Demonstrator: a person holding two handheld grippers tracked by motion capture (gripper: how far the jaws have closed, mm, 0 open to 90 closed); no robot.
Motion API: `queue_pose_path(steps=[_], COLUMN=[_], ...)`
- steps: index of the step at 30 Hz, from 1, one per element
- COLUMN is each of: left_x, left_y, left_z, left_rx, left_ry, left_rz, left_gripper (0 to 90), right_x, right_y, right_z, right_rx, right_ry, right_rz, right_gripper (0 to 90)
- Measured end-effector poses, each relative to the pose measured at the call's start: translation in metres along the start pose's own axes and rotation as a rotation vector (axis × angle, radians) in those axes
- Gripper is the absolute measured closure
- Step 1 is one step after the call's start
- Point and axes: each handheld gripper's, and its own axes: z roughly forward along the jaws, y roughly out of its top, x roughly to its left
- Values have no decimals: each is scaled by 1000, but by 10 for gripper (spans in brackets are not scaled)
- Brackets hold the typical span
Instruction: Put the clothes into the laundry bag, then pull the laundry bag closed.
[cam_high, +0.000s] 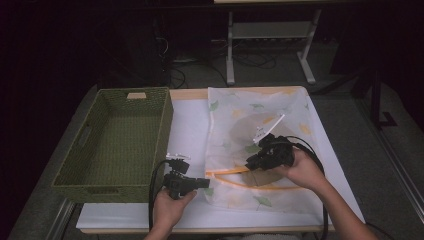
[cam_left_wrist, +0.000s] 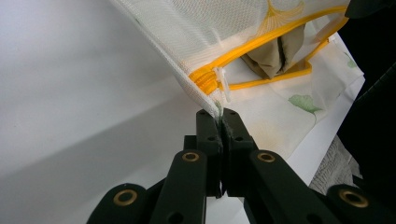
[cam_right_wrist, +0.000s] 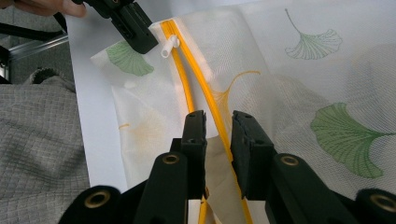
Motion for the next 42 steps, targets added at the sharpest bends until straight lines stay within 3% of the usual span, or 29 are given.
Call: queue_pose_path(steps=[9,22,35,42], left_x=[-2,-1,-3,-7], left_y=[2,1,2,2], left_z=[-1,-3,-6,-8], left_rx=[4,2,-16,-27], left_ry=[-1,-12,-21,-25], left_rz=[8,15,27,43], left_gripper=[875,878,882,883], right_x=[2,12,31,35], right_y=[3,22,38,41], right_z=[7,27,55,66], right_rx=[11,40,62,69], right_ry=[9,36,67,77], right_rz=[-3,-33,-95,-91], right_gripper=[732,729,744,732])
